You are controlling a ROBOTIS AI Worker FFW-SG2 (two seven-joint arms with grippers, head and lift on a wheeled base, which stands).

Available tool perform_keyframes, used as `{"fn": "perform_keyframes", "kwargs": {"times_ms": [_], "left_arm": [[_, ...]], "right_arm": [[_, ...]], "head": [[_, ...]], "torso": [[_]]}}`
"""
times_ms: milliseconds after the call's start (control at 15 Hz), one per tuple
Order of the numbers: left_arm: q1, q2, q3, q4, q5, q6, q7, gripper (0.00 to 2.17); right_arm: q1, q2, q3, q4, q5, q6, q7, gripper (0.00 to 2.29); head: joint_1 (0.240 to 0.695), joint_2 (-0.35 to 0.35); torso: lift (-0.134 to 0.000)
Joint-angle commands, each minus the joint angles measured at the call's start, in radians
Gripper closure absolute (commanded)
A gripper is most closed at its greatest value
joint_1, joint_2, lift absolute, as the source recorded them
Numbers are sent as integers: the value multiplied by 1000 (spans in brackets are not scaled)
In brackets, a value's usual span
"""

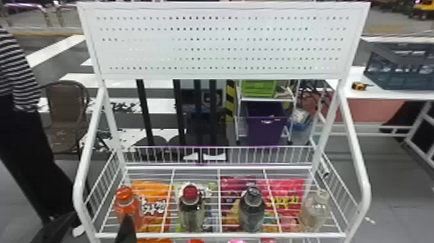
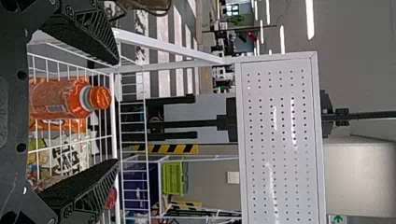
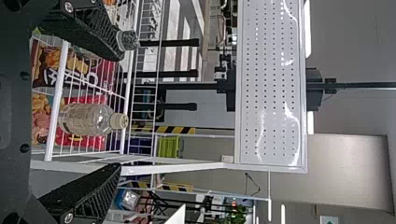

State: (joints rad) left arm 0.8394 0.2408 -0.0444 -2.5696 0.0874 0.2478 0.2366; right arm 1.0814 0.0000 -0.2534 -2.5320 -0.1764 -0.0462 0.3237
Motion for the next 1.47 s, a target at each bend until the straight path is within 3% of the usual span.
{"fn": "perform_keyframes", "kwargs": {"times_ms": [0, 600, 1200, 1400], "left_arm": [[1, 0, 0, -1, 0, 0, 0, 140], [17, 0, 0, -15, -3, -6, 1, 140], [33, 2, -12, -23, -14, -25, 0, 140], [33, 8, -17, -15, -14, -21, -2, 140]], "right_arm": [[3, 1, 0, -2, 0, -4, 0, 87], [-9, 1, 0, 22, 2, -34, 0, 87], [-397, 1, 51, 599, 101, -234, 0, 87], [-537, 1, 86, 763, 170, -264, -12, 87]], "head": [[499, 0], [499, 0], [499, 0], [499, 0]], "torso": [[0], [0], [0], [0]]}}
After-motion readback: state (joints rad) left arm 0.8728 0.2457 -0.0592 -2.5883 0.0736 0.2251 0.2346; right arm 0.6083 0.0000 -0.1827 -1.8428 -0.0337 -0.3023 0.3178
